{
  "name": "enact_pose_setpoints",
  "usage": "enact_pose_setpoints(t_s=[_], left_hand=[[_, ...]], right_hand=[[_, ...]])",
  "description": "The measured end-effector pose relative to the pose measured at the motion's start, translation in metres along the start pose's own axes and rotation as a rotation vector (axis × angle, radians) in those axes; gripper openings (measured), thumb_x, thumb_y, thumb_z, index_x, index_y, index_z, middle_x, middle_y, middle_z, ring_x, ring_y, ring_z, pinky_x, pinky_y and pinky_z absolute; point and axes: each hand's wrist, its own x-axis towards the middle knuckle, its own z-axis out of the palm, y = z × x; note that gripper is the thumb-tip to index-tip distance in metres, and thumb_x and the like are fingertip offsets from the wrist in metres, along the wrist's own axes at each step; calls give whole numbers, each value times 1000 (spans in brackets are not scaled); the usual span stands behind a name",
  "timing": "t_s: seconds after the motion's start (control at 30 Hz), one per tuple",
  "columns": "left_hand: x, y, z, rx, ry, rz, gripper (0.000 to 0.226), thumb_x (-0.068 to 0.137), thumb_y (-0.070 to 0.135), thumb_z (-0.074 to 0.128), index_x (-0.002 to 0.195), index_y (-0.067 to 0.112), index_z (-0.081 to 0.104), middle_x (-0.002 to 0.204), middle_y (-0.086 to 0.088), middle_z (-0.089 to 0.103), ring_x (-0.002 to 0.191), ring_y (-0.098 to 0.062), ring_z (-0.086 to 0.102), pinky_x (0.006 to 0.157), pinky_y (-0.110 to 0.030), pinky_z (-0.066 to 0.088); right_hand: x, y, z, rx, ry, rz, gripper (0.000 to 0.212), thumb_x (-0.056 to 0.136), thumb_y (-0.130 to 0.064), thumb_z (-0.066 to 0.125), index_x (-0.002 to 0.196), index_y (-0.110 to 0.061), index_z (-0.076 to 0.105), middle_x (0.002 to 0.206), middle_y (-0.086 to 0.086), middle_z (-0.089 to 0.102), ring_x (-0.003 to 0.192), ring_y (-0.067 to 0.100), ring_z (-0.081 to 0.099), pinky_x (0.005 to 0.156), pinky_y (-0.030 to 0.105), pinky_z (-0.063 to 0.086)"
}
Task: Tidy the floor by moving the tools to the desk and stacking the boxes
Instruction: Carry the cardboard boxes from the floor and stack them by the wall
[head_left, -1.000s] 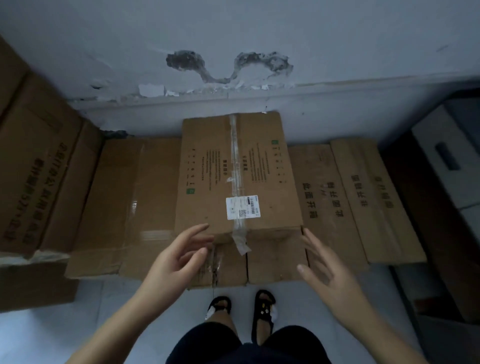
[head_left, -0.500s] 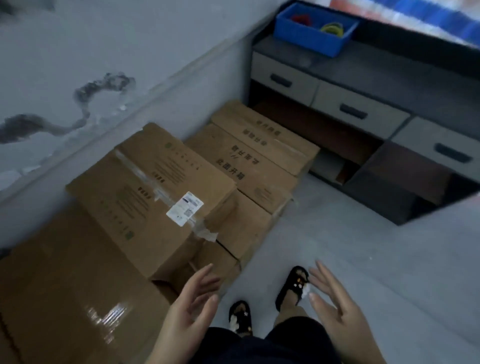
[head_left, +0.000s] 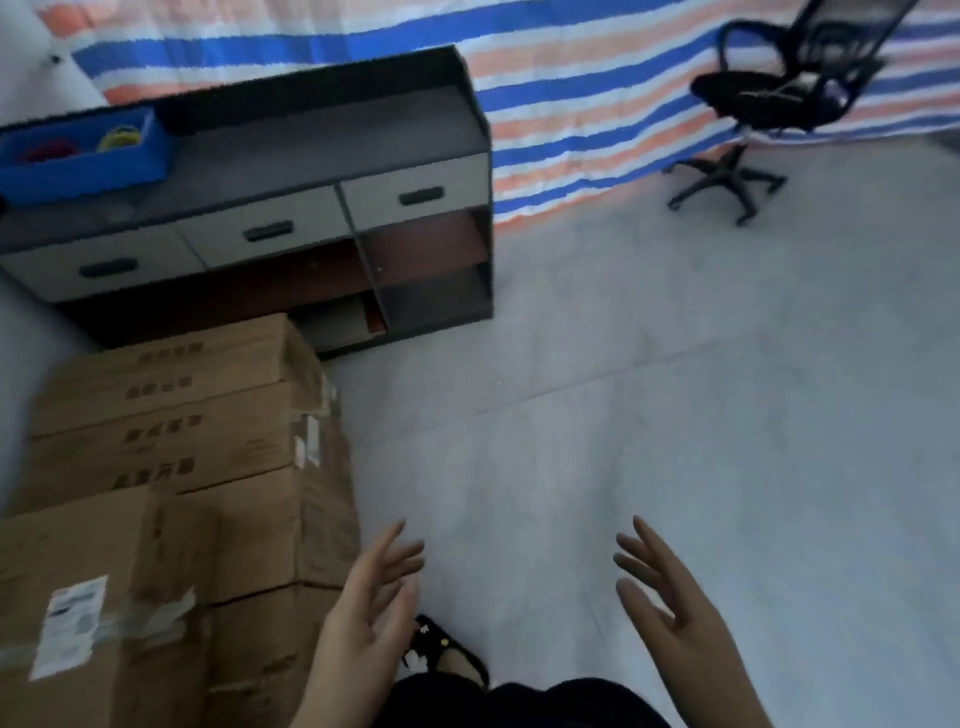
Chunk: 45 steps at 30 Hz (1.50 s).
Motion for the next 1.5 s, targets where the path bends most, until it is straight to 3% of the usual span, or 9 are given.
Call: enact_pose_setpoints(t_s=[0.1, 0.17, 0.27, 0.37, 0.53, 1.0, 1.13, 1.3, 1.5], left_hand=[[-11, 12, 80, 36, -190, 75, 41, 80, 25, 56, 120, 37, 57, 112, -3, 65, 95, -2, 65, 82, -11, 48], [-23, 17, 138, 76, -352, 107, 45, 75, 22, 51, 114, 42, 59, 108, -4, 67, 94, -2, 66, 78, -7, 46], [-40, 30, 219, 138, -563, 172, 53, 75, 21, 50, 103, 65, 53, 104, 14, 69, 95, -2, 66, 80, -7, 46], [-53, 46, 288, 169, -745, 227, 55, 75, 22, 49, 102, 69, 50, 106, 23, 66, 96, -1, 65, 80, -6, 45], [-62, 62, 379, 237, -972, 277, 51, 76, 29, 51, 103, 71, 48, 106, 26, 65, 97, -1, 65, 80, -6, 45], [-19, 156, 688, 220, -1265, 434, 53, 89, 10, 53, 104, 61, 54, 103, 19, 67, 98, -4, 65, 81, -6, 45], [-22, 169, 769, 246, -1350, 457, 52, 84, 17, 54, 102, 65, 54, 101, 19, 68, 98, -5, 66, 81, -7, 46], [-41, 179, 861, 295, -1411, 463, 53, 74, 20, 52, 101, 65, 55, 97, 19, 69, 92, -5, 67, 79, -6, 46], [-99, 186, 995, 272, -1416, 445, 53, 74, 20, 52, 101, 66, 54, 99, 18, 69, 92, -4, 67, 78, -6, 46]], right_hand=[[-42, 26, -80, 16, 225, 38, 64, 84, 1, 62, 117, -53, 53, 115, -25, 63, 104, -4, 61, 78, 8, 49], [-75, 45, -132, 49, 383, 89, 62, 84, 1, 62, 118, -51, 57, 112, -27, 63, 102, -5, 62, 75, 6, 48], [-121, 72, -196, 103, 613, 151, 55, 85, 1, 61, 121, -40, 53, 110, -29, 63, 101, -5, 62, 71, 4, 46], [-156, 91, -241, 153, 809, 191, 53, 86, 0, 60, 123, -36, 52, 111, -21, 66, 101, -6, 61, 72, 5, 47], [-183, 111, -289, 243, 1031, 261, 52, 86, -1, 60, 121, -38, 52, 109, -31, 62, 100, -8, 61, 71, 2, 44], [-100, 124, -496, 253, 1448, 265, 80, 82, 10, 59, 97, -68, 56, 104, -26, 66, 92, -5, 65, 70, 12, 52], [-82, 132, -552, 266, 1519, 271, 79, 81, 10, 59, 97, -67, 57, 101, -27, 66, 92, -6, 64, 69, 7, 49], [-81, 154, -628, 311, 1639, 290, 77, 82, 10, 58, 98, -64, 59, 102, -24, 68, 93, -2, 66, 70, 13, 53], [-103, 195, -767, 338, 1628, 291, 64, 84, 6, 59, 111, -51, 62, 104, -26, 67, 95, -1, 65, 73, 13, 53]])
